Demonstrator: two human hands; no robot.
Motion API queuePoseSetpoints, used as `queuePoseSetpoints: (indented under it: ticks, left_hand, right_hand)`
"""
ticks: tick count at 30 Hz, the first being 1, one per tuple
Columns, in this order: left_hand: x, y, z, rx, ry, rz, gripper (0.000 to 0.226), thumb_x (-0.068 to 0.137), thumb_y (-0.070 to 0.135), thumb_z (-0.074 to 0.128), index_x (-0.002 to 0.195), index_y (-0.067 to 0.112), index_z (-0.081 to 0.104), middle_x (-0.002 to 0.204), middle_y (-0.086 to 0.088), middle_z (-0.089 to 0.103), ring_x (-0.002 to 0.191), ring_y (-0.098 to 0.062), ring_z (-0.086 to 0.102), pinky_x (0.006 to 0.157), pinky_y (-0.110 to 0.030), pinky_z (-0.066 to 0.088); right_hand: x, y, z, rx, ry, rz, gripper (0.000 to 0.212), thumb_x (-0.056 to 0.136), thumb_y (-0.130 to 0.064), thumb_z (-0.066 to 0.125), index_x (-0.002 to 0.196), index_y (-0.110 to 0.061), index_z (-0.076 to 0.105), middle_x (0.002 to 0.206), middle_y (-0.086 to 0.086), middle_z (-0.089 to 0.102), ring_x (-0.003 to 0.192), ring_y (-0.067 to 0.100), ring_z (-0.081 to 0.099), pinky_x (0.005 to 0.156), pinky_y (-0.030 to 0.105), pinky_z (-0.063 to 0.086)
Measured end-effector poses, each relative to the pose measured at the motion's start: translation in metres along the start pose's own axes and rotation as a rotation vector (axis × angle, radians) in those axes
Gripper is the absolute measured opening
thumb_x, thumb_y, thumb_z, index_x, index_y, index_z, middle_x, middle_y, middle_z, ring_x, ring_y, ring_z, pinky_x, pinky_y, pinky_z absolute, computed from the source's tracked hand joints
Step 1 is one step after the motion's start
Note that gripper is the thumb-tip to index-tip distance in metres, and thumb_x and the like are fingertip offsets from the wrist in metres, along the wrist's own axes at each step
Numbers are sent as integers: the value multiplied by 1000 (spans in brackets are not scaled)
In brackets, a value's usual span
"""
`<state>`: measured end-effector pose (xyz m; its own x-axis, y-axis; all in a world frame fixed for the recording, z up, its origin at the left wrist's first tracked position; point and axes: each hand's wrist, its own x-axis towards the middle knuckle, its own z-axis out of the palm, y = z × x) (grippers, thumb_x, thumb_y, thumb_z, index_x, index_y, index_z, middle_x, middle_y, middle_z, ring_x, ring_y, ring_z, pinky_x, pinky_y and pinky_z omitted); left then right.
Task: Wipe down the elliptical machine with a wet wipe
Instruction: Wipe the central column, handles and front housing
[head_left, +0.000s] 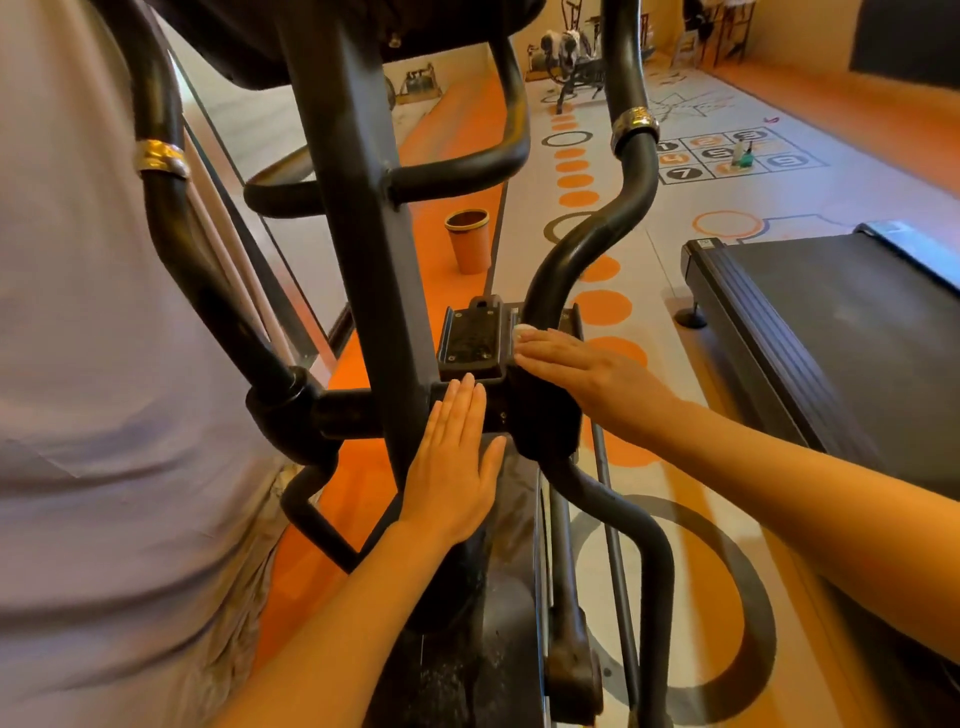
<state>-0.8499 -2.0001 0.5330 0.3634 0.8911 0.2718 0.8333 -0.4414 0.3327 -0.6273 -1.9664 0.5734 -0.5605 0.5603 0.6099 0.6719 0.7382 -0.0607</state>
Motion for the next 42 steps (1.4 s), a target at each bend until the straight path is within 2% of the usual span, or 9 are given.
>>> queuePoseSetpoints:
  ticks: [4,10,13,18,22,28,34,39,42]
  left_hand:
    - [0,-5,-4,0,-27,48,64,106,42,28,158,18,1,164,6,-12,146,-2,-22,116,-19,-17]
    - [0,-9,-7,8,-37,95,65,105,43,28,158,17,-1,164,5,-13,145,-2,-25,114,-18,-20]
    - [0,-9,-10,20,-44,108,66,105,44,28,157,16,-2,164,2,-13,146,-5,-24,113,-19,-20]
    - [0,-11,-17,120,-72,142,69,105,49,24,157,14,-3,165,-2,-12,146,-10,-21,114,-22,-18]
    - [1,-15,-23,200,-95,201,68,105,49,25,158,10,6,166,-8,-3,152,-19,-9,118,-28,-12]
    - [-25,-42,-24,265,-43,419,61,100,45,30,140,5,52,148,-13,48,140,-26,41,119,-37,18]
    - [-64,-79,-23,222,-57,501,57,98,43,37,138,6,55,145,-12,53,137,-25,46,120,-35,16]
    - [-98,-115,-24,201,-92,560,56,100,44,35,135,7,58,144,-10,54,138,-24,44,118,-39,23]
    - [-113,-133,-18,203,-121,588,56,100,44,35,134,6,59,143,-11,54,137,-25,46,118,-41,26]
  right_hand:
    - [-6,-18,7,-33,10,80,58,75,1,79,129,1,58,138,19,54,128,35,51,96,42,51]
    - [1,-43,-1,-126,52,156,57,65,5,84,117,6,64,122,26,62,110,44,62,89,38,45]
    - [4,-48,-10,-100,4,191,51,67,8,81,116,6,65,120,26,62,104,46,64,83,46,55]
    - [-3,-44,-18,-112,-33,266,41,77,6,74,116,3,65,110,23,65,97,40,66,82,38,54]
    - [-11,-52,-21,-172,-5,280,36,77,6,75,112,1,67,105,23,65,95,40,65,85,30,46]
    - [-23,-86,-7,-183,-32,288,27,89,-17,54,107,-3,70,105,16,66,93,33,65,68,35,58]
    - [-28,-140,27,-169,-64,343,33,92,-29,48,104,-9,70,100,11,65,84,23,62,63,28,53]
    - [-37,-185,63,-176,-84,459,19,87,-14,66,104,-9,71,100,10,65,84,25,62,68,24,45]
    - [-45,-208,79,-115,-97,511,29,90,-24,51,102,-8,71,98,11,65,85,26,63,69,29,51]
